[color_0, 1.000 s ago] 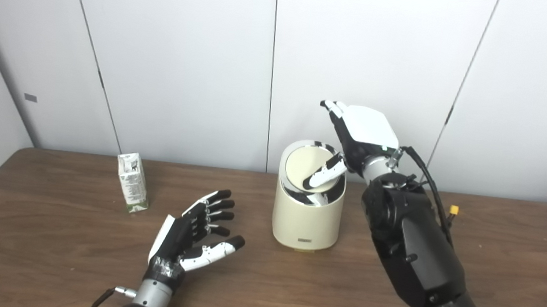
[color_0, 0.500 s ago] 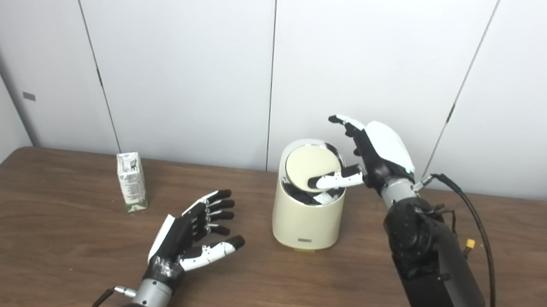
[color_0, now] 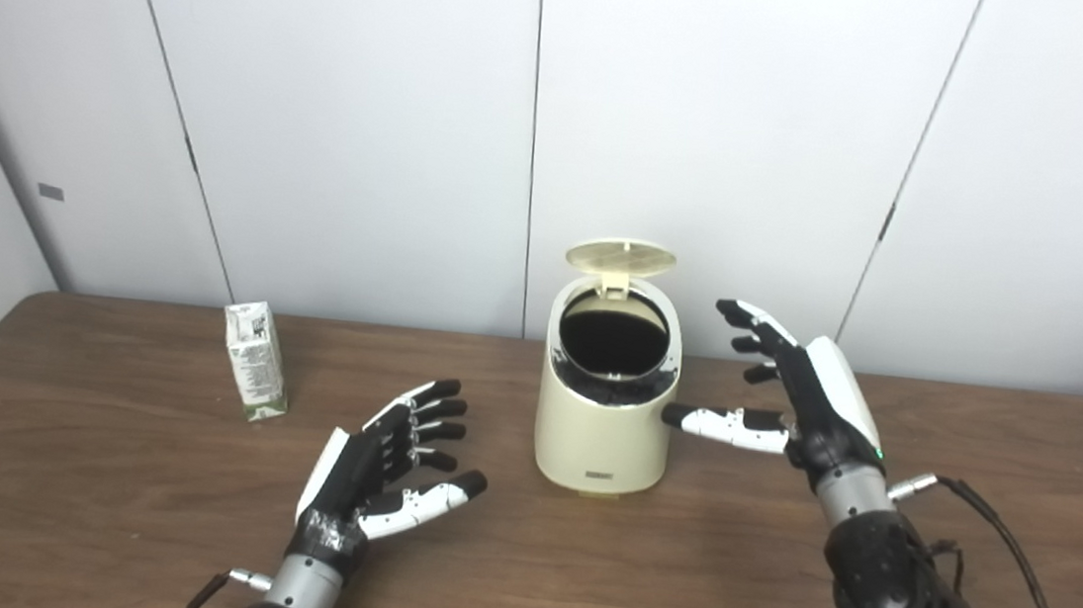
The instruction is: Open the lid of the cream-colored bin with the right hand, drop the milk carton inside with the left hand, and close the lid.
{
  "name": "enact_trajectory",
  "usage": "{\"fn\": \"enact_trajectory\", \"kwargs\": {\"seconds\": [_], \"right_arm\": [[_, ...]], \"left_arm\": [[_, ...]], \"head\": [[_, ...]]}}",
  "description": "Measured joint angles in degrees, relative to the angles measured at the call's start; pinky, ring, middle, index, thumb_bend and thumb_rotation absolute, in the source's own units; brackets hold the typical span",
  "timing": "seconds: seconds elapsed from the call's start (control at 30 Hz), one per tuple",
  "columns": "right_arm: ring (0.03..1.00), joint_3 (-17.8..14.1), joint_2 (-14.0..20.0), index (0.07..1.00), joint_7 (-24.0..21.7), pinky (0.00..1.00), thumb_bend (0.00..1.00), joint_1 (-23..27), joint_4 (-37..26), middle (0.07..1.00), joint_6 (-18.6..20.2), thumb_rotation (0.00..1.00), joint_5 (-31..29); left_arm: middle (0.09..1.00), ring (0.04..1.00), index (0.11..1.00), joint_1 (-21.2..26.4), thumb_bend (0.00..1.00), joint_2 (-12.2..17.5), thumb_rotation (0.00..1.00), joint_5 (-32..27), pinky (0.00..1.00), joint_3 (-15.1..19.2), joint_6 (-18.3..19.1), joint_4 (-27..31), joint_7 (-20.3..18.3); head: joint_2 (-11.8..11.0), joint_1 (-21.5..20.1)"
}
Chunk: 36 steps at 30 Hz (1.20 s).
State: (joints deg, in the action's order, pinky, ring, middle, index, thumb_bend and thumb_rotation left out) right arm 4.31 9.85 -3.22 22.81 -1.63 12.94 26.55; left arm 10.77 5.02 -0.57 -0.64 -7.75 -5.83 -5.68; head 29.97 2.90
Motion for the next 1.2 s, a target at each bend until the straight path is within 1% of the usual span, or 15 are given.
{"fn": "enact_trajectory", "kwargs": {"seconds": [0.13, 0.37, 0.6, 0.7, 0.73, 0.77, 0.8, 0.83, 0.93, 0.97, 1.0, 1.03, 1.07, 1.1, 1.2], "right_arm": [[0.839, -0.11, 0.96, 0.905, -1.00, 0.73, 0.79, -2.06, -0.50, 0.926, -1.22, 0.37, -3.73], [0.814, 0.60, 2.21, 0.905, -1.34, 0.68, 0.86, -4.70, -0.75, 0.903, -2.77, 0.40, -5.01], [0.824, 1.66, 2.75, 0.912, -1.50, 0.67, 0.87, -6.59, -0.80, 0.910, -4.62, 0.37, -5.20], [0.829, 1.72, 2.75, 0.915, -1.53, 0.68, 0.86, -6.86, -0.79, 0.913, -5.07, 0.34, -5.39], [0.829, 1.70, 2.76, 0.915, -1.53, 0.68, 0.86, -7.04, -0.79, 0.914, -5.52, 0.32, -5.49], [0.829, 1.69, 2.76, 0.915, -1.53, 0.68, 0.86, -7.23, -0.78, 0.915, -6.15, 0.31, -5.67], [0.829, 1.66, 2.77, 0.919, -1.53, 0.68, 0.85, -7.48, -0.76, 0.922, -6.71, 0.28, -5.97], [0.837, 1.58, 2.83, 0.926, -1.63, 0.67, 0.84, -7.78, -0.74, 0.931, -7.00, 0.25, -6.46], [0.853, 1.02, 3.32, 0.937, -2.00, 0.67, 0.83, -8.31, 0.24, 0.943, -7.69, 0.20, -8.27], [0.858, 0.79, 3.57, 0.945, -2.11, 0.68, 0.81, -8.46, 0.56, 0.947, -8.05, 0.19, -8.60], [0.863, 0.72, 4.02, 0.950, -2.24, 0.70, 0.80, -8.68, 0.55, 0.948, -8.10, 0.19, -8.67], [0.867, 0.70, 4.54, 0.954, -2.47, 0.71, 0.79, -8.88, 0.41, 0.951, -7.93, 0.19, -8.67], [0.877, 0.57, 4.96, 0.960, -2.76, 0.73, 0.78, -9.05, 0.08, 0.958, -7.48, 0.19, -8.65], [0.880, 0.43, 5.30, 0.963, -3.03, 0.74, 0.78, -9.15, -0.49, 0.959, -6.60, 0.17, -8.65], [0.875, -0.22, 5.55, 0.966, -3.65, 0.73, 0.77, -9.16, -0.83, 0.961, -6.24, 0.15, -8.90]], "left_arm": [[0.810, 0.759, 0.870, 0.00, 0.76, -0.02, 0.21, 0.06, 0.64, -0.09, 0.00, 0.00, 0.01], [0.813, 0.765, 0.873, 0.00, 0.76, 0.01, 0.21, 0.05, 0.64, -0.08, 0.00, 0.00, -0.04], [0.812, 0.766, 0.873, -0.01, 0.76, 0.01, 0.21, -0.05, 0.64, -0.08, 0.00, 0.01, -0.09], [0.812, 0.766, 0.872, -0.01, 0.76, 0.02, 0.21, -0.05, 0.65, -0.08, -0.01, 0.01, -0.15], [0.814, 0.770, 0.871, -0.02, 0.76, 0.01, 0.21, -0.05, 0.66, -0.11, -0.01, 0.01, -0.16], [0.814, 0.771, 0.870, -0.04, 0.76, -0.01, 0.21, -0.05, 0.66, -0.16, -0.01, 0.00, -0.16], [0.815, 0.772, 0.869, -0.08, 0.76, -0.07, 0.21, -0.04, 0.67, -0.28, -0.05, -0.01, -0.14], [0.816, 0.775, 0.870, -0.11, 0.76, -0.25, 0.21, -0.02, 0.68, -0.46, -0.26, -0.13, -0.12], [0.816, 0.776, 0.870, -0.11, 0.77, -1.09, 0.21, 0.14, 0.69, -1.09, -0.64, -1.32, -0.02], [0.817, 0.777, 0.873, -0.09, 0.77, -1.47, 0.21, 0.35, 0.68, -1.46, -0.80, -1.96, 0.04], [0.817, 0.775, 0.874, -0.05, 0.78, -1.81, 0.22, 0.86, 0.68, -1.75, -0.85, -2.34, 0.02], [0.817, 0.775, 0.874, 0.06, 0.78, -1.97, 0.22, 1.16, 0.67, -2.10, -1.45, -2.46, 0.17], [0.817, 0.774, 0.872, 0.15, 0.79, -2.22, 0.23, 1.74, 0.66, -2.28, -1.77, -2.63, 0.28], [0.817, 0.770, 0.866, 0.26, 0.79, -2.42, 0.24, 2.40, 0.65, -2.41, -2.02, -2.86, 0.47], [0.813, 0.755, 0.833, 0.88, 0.77, -2.77, 0.23, 3.58, 0.62, -2.42, -2.76, -3.77, 1.15]], "head": [[0.18, 0.00], [0.26, 0.09], [0.00, 0.35], [-0.44, 1.76], [-1.74, 5.33], [-1.76, 5.36], [-3.32, 8.93], [-3.95, 10.70], [-4.65, 12.39], [-5.79, 15.18], [-5.80, 15.20], [-6.93, 17.99], [-7.12, 18.37], [-7.55, 19.67], [-8.26, 21.26]]}}
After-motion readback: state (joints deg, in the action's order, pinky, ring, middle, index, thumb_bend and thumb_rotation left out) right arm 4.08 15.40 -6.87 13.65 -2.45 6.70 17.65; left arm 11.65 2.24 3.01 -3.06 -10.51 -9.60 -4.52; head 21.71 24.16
